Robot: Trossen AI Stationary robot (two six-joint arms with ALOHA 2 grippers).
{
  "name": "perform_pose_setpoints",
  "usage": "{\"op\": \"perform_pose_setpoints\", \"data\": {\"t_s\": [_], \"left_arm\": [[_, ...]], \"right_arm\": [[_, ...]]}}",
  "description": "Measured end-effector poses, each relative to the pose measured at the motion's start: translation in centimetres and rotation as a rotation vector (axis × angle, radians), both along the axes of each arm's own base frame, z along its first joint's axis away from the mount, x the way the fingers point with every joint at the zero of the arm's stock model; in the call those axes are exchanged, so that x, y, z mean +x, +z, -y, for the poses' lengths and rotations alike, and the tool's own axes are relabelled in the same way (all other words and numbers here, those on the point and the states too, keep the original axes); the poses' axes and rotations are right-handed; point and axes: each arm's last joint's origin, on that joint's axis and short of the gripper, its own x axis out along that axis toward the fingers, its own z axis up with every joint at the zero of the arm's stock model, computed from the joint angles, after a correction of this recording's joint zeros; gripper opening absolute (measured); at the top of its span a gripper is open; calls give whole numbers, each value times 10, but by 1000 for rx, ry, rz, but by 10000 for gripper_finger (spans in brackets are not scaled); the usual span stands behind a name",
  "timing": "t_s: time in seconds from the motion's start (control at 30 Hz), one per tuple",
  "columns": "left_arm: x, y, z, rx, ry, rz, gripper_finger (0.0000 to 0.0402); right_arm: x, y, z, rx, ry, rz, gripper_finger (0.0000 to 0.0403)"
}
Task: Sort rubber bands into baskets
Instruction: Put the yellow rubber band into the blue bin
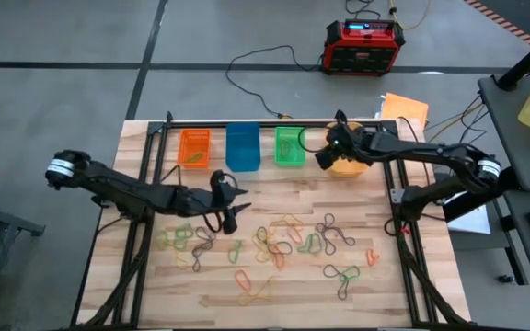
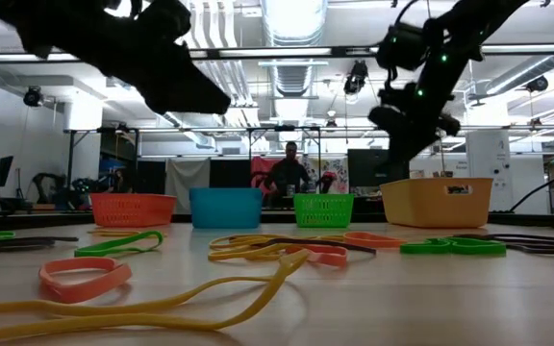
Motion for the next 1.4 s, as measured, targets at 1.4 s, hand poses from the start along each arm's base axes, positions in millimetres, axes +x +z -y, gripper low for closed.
{"op": "perform_pose_setpoints", "data": {"t_s": [1.4], "left_arm": [[-55, -80, -31, 1, -160, -685, 147]], "right_arm": [[29, 21, -36, -149, 240, 158, 162]]}}
